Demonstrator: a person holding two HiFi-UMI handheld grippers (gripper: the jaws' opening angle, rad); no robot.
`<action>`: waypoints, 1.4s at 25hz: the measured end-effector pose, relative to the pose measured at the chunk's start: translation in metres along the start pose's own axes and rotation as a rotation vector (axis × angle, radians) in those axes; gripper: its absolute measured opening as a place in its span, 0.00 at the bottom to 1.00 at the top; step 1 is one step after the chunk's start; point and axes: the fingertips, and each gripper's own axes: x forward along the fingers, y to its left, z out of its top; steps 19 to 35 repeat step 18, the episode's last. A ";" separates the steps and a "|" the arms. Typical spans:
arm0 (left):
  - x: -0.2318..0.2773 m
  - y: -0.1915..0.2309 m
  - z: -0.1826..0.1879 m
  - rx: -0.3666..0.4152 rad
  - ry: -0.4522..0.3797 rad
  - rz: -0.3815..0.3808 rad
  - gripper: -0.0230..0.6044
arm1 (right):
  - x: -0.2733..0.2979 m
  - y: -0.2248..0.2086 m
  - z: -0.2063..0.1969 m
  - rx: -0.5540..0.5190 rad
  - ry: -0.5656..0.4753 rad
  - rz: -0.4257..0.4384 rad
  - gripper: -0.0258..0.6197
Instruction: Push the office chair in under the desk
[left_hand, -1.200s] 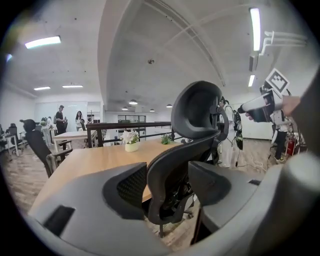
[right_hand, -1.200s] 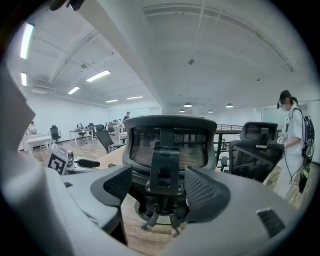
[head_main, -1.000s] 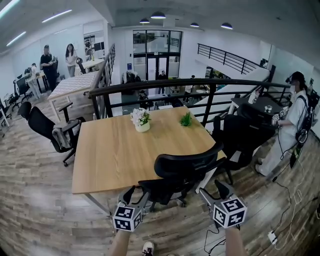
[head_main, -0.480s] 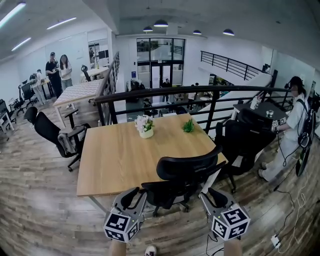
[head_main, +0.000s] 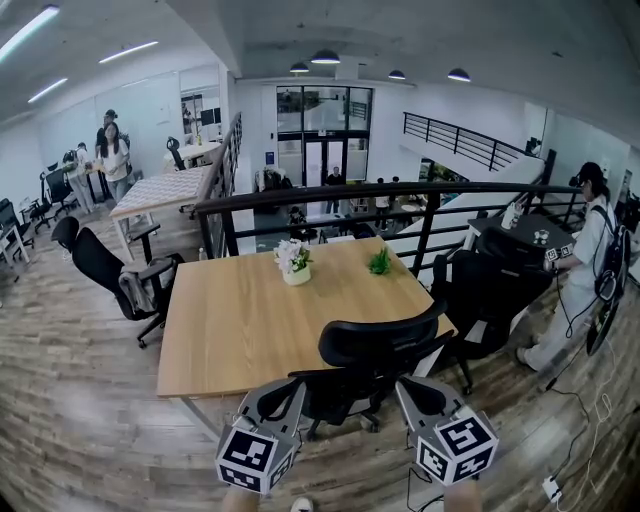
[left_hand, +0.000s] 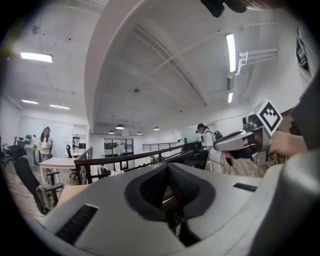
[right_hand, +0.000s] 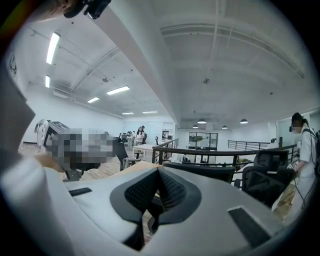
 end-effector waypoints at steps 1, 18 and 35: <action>0.000 0.001 0.000 0.003 0.002 0.000 0.06 | 0.001 0.002 0.000 -0.004 0.003 0.001 0.07; 0.001 0.008 -0.008 0.009 0.032 -0.025 0.06 | 0.011 0.015 -0.003 -0.035 0.044 -0.009 0.07; 0.001 0.008 -0.008 0.009 0.032 -0.025 0.06 | 0.011 0.015 -0.003 -0.035 0.044 -0.009 0.07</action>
